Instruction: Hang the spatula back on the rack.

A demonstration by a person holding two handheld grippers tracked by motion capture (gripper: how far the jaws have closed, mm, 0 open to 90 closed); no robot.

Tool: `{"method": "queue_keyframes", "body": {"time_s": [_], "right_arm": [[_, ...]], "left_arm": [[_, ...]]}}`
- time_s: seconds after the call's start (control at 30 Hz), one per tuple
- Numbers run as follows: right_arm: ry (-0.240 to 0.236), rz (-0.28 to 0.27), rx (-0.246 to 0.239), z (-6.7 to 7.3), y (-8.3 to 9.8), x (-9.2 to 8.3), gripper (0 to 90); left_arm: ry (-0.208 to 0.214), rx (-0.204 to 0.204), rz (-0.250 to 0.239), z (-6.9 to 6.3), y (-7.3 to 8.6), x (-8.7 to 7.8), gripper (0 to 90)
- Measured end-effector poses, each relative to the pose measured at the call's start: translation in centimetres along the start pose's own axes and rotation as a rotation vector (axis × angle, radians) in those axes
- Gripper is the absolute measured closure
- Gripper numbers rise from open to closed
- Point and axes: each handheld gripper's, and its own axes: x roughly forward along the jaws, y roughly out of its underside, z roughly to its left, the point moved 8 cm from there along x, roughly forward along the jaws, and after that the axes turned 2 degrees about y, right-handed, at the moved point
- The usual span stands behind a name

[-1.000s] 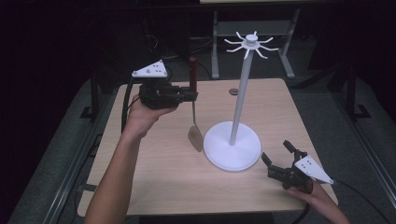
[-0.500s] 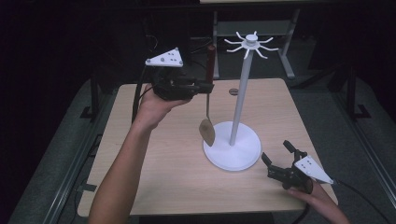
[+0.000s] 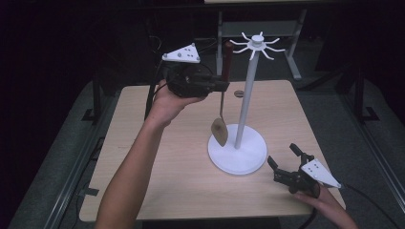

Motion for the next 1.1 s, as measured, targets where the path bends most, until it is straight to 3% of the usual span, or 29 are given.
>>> {"method": "queue_keyframes", "body": {"time_s": [0.63,0.8,1.1], "right_arm": [[-0.001,-0.002,-0.005,0.0,0.0,0.0,5.5],[-0.002,-0.003,-0.002,0.1,0.0,0.0,5.5],[0.000,-0.002,-0.004,0.0,0.0,0.0,5.5]], "left_arm": [[0.028,-0.017,0.014,0.1,0.0,2.2,73.1],[0.030,-0.019,0.008,0.1,0.2,1.8,70.9],[-0.002,-0.035,0.041,0.2,2.0,0.0,58.7]]}}
